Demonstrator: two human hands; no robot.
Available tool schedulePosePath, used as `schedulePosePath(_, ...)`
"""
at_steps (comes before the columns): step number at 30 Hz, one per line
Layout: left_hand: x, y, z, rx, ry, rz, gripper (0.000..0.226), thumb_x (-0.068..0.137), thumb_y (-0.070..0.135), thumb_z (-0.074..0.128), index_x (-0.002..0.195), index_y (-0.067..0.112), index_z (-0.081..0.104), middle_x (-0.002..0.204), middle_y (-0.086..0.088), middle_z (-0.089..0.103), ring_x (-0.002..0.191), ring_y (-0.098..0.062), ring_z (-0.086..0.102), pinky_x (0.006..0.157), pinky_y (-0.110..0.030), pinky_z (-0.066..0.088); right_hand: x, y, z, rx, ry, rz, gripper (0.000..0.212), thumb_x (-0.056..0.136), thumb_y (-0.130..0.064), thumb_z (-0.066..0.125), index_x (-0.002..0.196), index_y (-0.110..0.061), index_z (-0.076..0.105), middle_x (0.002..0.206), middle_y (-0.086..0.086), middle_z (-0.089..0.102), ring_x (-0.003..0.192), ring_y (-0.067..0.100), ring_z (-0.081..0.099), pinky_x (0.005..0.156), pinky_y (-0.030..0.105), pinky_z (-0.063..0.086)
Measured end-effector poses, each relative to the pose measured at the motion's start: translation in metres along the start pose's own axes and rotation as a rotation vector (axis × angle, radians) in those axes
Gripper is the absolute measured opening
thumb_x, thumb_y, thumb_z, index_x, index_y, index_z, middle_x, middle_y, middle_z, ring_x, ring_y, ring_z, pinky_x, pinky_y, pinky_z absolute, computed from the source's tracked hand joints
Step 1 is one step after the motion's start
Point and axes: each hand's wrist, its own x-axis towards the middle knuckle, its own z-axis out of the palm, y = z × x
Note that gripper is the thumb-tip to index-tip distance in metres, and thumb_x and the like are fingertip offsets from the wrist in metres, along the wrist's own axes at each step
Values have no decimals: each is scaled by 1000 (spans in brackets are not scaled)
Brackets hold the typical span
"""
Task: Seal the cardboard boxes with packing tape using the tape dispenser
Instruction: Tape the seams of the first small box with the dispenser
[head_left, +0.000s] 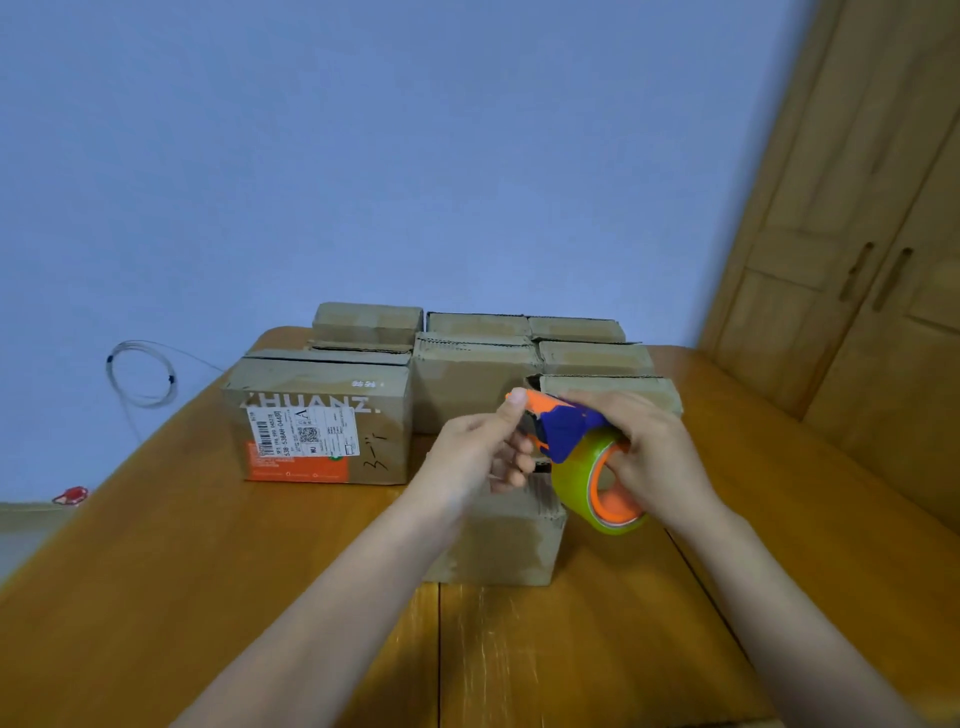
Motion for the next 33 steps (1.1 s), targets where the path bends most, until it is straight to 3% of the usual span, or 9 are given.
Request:
schedulePosePath(4, 2, -5, -6, -112, -95, 12, 37, 81, 48, 56, 73, 12, 61, 65, -1, 62, 58, -12, 55, 61, -24, 48, 3, 2, -3, -63, 4, -40, 60, 67, -13, 37, 119, -15, 66, 110, -3, 69, 104, 12, 54, 90, 16, 39)
schedulePosePath(8, 3, -8, -14, -155, -177, -13, 27, 81, 38, 58, 75, 12, 62, 70, -2, 64, 62, -12, 57, 63, -25, 49, 2, 5, -3, -78, -27, -48, 71, 58, 4, 47, 122, -24, 61, 114, -5, 68, 107, 15, 57, 91, 34, 47)
schedulePosePath(12, 5, -9, -21, -148, -234, -20, 25, 83, 37, 59, 79, 13, 65, 79, -4, 67, 67, -12, 60, 67, -26, 50, 3, 7, -1, -82, -40, -60, 68, 60, 4, 49, 122, -22, 62, 114, -4, 68, 107, 20, 61, 90, 41, 51)
schedulePosePath(18, 4, -12, -20, -183, -249, 0, 22, 84, 33, 57, 80, 13, 66, 80, -5, 66, 67, -13, 60, 68, -26, 51, 0, 7, 4, -4, 1, -41, 69, 60, 6, 48, 121, -23, 63, 113, -9, 66, 107, 11, 56, 90, 32, 47)
schedulePosePath(21, 2, -13, -18, -225, -252, -22, 32, 85, 42, 53, 80, 13, 63, 79, -5, 66, 69, -14, 61, 71, -31, 53, 0, 5, 5, 25, 7, -47, 71, 60, 6, 48, 122, -27, 60, 112, -17, 61, 107, 11, 56, 92, 23, 43)
schedulePosePath(24, 2, -12, -16, -207, -232, -8, 30, 83, 42, 54, 77, 13, 60, 72, -3, 65, 67, -15, 59, 66, -27, 53, -1, 3, 5, 14, 8, -50, 66, 62, 4, 49, 120, -21, 64, 113, -13, 63, 106, 13, 58, 91, 22, 43)
schedulePosePath(27, 2, -11, -13, -251, -224, -7, 25, 83, 35, 57, 74, 12, 59, 69, -3, 64, 63, -14, 58, 62, -24, 53, -3, 1, 4, 35, 9, -24, 65, 61, 5, 47, 119, -17, 65, 112, -12, 62, 106, 11, 56, 93, 11, 40)
schedulePosePath(33, -2, -13, -9, -283, -243, 6, 19, 83, 30, 59, 74, 14, 64, 74, -2, 65, 64, -13, 58, 64, -26, 54, -6, -2, 3, 98, 37, 59, 73, 57, 9, 47, 118, -30, 57, 108, -16, 59, 101, -2, 51, 89, 0, 34)
